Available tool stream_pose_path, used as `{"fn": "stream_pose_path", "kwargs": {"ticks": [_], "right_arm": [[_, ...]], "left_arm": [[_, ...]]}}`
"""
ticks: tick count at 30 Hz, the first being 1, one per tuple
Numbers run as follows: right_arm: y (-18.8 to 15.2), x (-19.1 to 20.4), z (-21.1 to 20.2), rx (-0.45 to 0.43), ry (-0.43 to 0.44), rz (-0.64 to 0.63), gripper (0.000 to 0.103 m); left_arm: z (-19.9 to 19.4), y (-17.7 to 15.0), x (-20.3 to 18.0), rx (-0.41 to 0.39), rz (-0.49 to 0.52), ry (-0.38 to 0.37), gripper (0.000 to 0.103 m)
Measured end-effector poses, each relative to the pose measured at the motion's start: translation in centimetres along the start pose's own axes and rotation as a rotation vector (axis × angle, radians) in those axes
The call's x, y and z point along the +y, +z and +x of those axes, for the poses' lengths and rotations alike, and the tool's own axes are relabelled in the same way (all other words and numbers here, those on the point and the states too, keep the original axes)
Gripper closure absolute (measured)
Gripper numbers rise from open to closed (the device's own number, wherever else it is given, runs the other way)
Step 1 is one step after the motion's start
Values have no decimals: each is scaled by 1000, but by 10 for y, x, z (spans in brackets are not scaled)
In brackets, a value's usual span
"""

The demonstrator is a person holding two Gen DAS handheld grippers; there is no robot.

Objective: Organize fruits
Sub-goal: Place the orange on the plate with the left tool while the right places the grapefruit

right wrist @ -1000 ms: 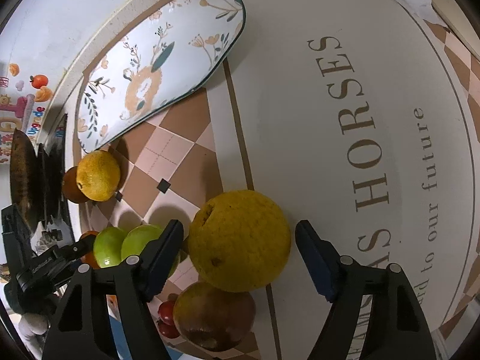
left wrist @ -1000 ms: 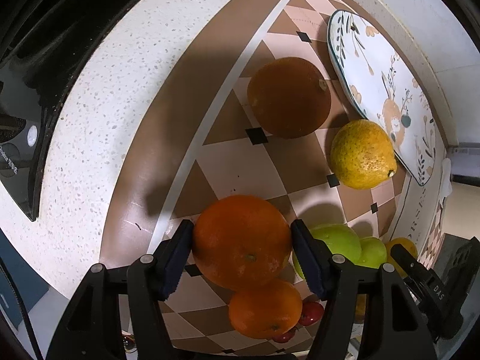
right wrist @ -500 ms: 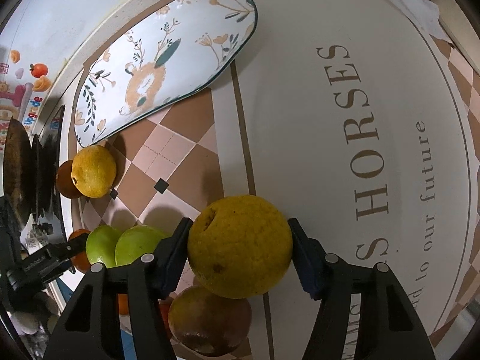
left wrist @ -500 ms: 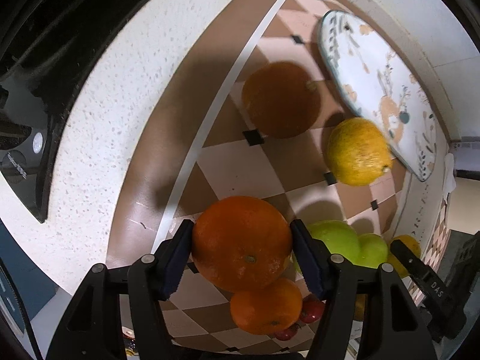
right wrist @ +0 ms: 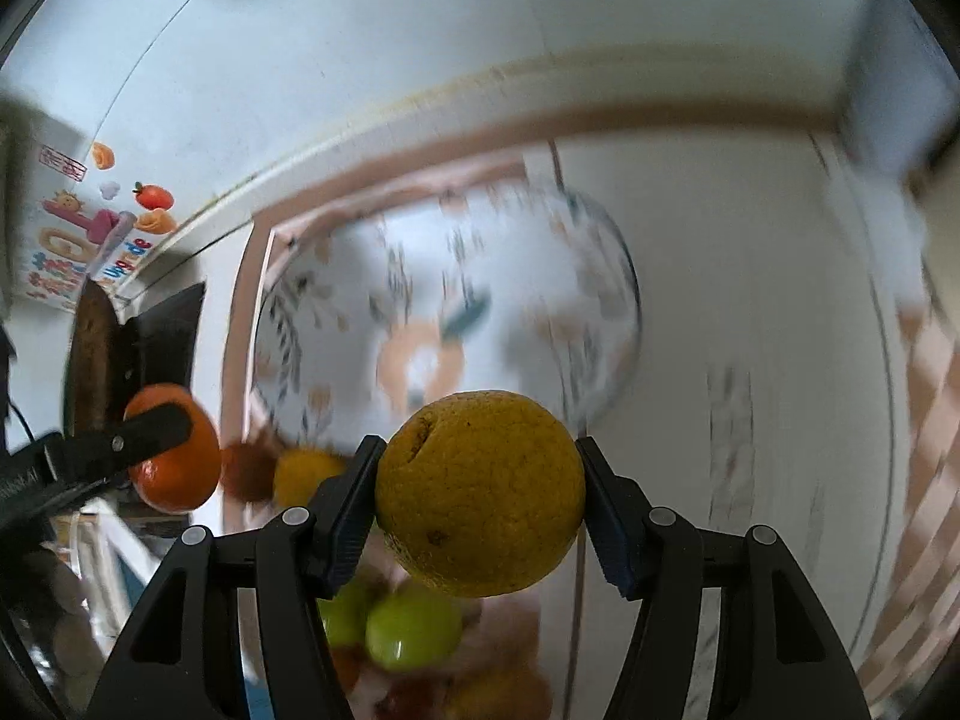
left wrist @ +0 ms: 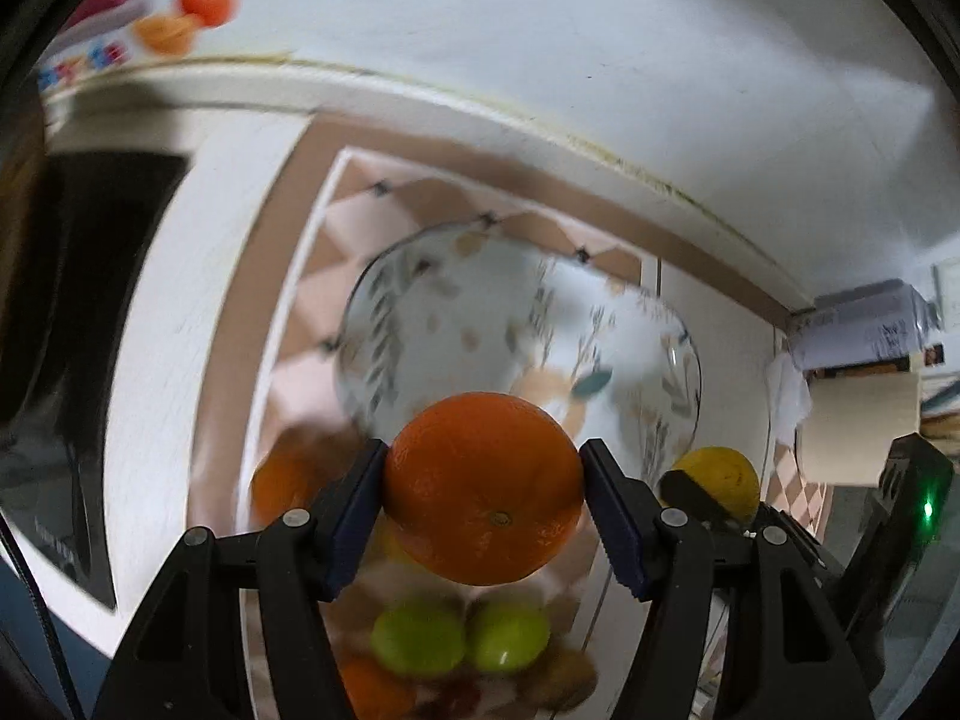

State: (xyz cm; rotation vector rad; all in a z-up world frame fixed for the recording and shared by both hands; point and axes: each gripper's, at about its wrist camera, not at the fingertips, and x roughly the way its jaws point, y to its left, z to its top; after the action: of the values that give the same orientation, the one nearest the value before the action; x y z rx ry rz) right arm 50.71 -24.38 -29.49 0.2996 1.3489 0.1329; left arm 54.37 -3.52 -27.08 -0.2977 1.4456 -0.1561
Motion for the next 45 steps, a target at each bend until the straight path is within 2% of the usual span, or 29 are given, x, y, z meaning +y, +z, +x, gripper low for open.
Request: {"fn": "stream_pose_path", "kwargs": {"ticks": [3,7,11,19,22,25,26,27,28,29,30,31,35,38,40,45], "right_arm": [[31,11,20,14,-39,-64,38],[59,18,49,49,-81,-123,38],[74,19,72,83,-95,-158,38],[87,25,98,126,-101,-183,38],[92,24,101,149,-92,-172,37],[93,21,101,172,-77,-160,36],[92,21,100,173,-73,-154,31],[93,22,99,168,-74,-150,16],[93,21,96,160,-70,-143,10],[92,21,94,160,-67,-138,10],[92,20,92,164,-68,-125,10],[91,19,90,162,-68,-116,10],[87,12,76,146,-96,-99,10],[82,7,67,134,-109,-70,10],[78,2,59,127,-118,-55,10],[59,-7,35,92,-143,-25,10]], "left_arm": [[31,36,-12,58,23,18,40],[66,64,-10,132,17,42,40],[88,74,-7,181,-10,40,40],[104,79,-12,229,-13,49,40],[109,80,-13,248,-10,88,40],[111,81,-16,244,8,123,40],[111,81,-16,242,11,126,40],[111,81,-15,243,12,127,39],[111,81,-15,246,13,126,39],[110,80,-14,246,11,117,30],[109,79,-16,240,11,121,17],[106,79,-17,227,20,132,15],[89,77,-14,192,34,155,15],[71,69,-13,135,63,202,15],[56,59,-11,90,71,245,15],[22,25,-8,-7,110,295,15]]}}
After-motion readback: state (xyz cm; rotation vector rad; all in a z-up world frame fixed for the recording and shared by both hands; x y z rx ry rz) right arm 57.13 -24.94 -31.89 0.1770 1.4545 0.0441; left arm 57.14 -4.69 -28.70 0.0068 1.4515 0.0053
